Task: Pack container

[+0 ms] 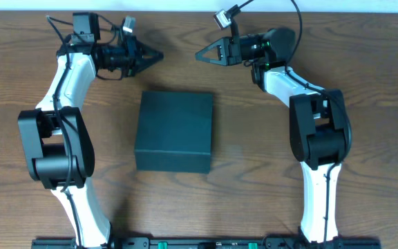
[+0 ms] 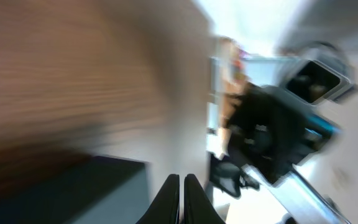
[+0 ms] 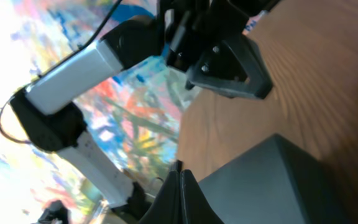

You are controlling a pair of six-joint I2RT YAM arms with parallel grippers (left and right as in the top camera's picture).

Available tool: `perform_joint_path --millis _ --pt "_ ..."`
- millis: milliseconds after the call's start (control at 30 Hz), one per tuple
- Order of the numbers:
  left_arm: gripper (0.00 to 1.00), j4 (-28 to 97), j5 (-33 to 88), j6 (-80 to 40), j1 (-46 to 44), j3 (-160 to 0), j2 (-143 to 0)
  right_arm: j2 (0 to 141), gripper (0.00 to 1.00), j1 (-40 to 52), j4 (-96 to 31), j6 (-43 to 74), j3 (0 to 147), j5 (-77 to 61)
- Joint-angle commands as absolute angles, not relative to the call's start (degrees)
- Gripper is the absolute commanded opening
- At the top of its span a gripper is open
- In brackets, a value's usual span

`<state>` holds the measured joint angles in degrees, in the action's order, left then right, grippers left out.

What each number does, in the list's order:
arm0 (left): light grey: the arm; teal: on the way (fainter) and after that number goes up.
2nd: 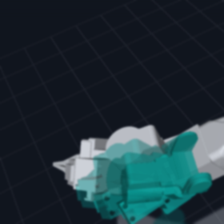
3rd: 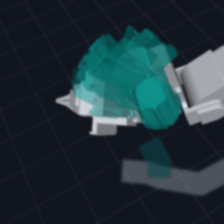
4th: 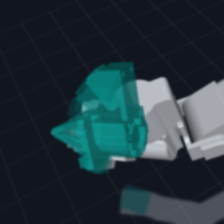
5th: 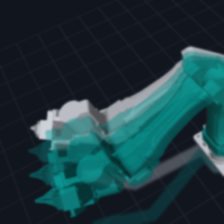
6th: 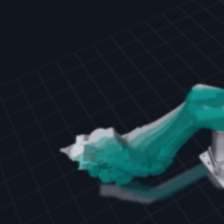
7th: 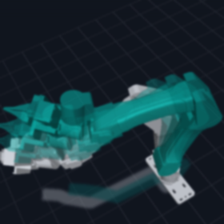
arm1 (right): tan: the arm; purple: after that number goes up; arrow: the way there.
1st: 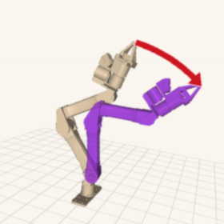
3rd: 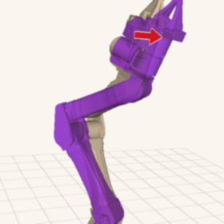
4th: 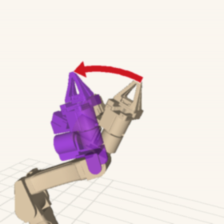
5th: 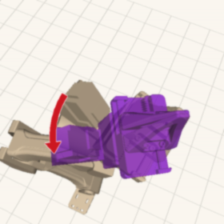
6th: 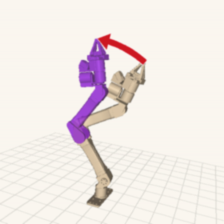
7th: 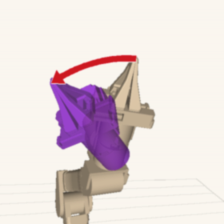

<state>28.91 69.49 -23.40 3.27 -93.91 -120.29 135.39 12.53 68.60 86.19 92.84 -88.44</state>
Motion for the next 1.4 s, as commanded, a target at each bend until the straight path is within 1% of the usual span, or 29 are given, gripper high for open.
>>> perform_joint_path --millis 0,67,100,133,200,367,500,633,767,867,1100,1167,1267,1367 --pt "0.06 31.7 53.9 -21.8 3.2 -95.0 -119.4 135.3 0.02 11.8 56.9 64.8 92.9 -85.6" --pt "0.06 32.4 50.8 -21.8 3.1 -95.0 -119.4 135.3 0.02 11.6 44.7 55.8 92.9 -80.5" --pt "0.06 32.4 49.8 -21.8 3.0 -95.0 -119.4 135.3 0.02 11.4 36.7 51.2 92.9 -75.6" --pt "0.06 32.4 48.9 -21.9 2.9 -95.0 -119.4 135.3 0.02 11.3 31.8 48.7 92.9 -71.7" --pt "0.06 32.4 47.2 -22.2 2.9 -95.0 -119.4 135.3 0.02 11.2 26.9 46.4 92.9 -66.1" --pt "0.06 33.5 40.2 -22.5 2.9 -95.1 -117.7 135.3 0.02 10.0 25.1 46.6 94.5 -60.8" --pt "0.06 33.5 33.4 -22.2 2.9 -95.1 -113.5 135.3 0.02 8.6 16.6 43.6 98.0 -54.2" --pt "0.06 33.6 30.0 -20.4 2.9 -95.1 -108.0 135.3 0.02 7.7 1.4 36.5 103.0 -43.3" --pt "0.06 35.9 27.6 -16.1 2.9 -95.1 -102.5 135.3 0.02 7.7 -19.9 24.8 111.9 -28.8" --pt "0.06 39.4 25.0 -13.4 2.8 -95.1 -99.7 135.3 0.02 7.9 -32.3 18.4 119.6 -26.8" --pt "0.06 48.3 25.0 -3.5 1.2 -95.1 -94.7 135.0 0.02 7.9 -60.0 8.8 138.8 -26.7" --pt "0.06 50.4 25.1 -1.0 0.4 -95.1 -93.3 134.2 0.02 8.2 -67.5 5.8 143.8 -24.6" --pt "0.06 52.9 25.0 2.4 -0.4 -95.1 -91.4 131.3 0.02 8.9 -74.8 2.1 147.4 -19.7" --pt "0.06 55.3 25.1 4.2 -0.8 -95.1 -88.5 125.7 0.02 9.3 -77.0 0.8 147.5 -17.6"
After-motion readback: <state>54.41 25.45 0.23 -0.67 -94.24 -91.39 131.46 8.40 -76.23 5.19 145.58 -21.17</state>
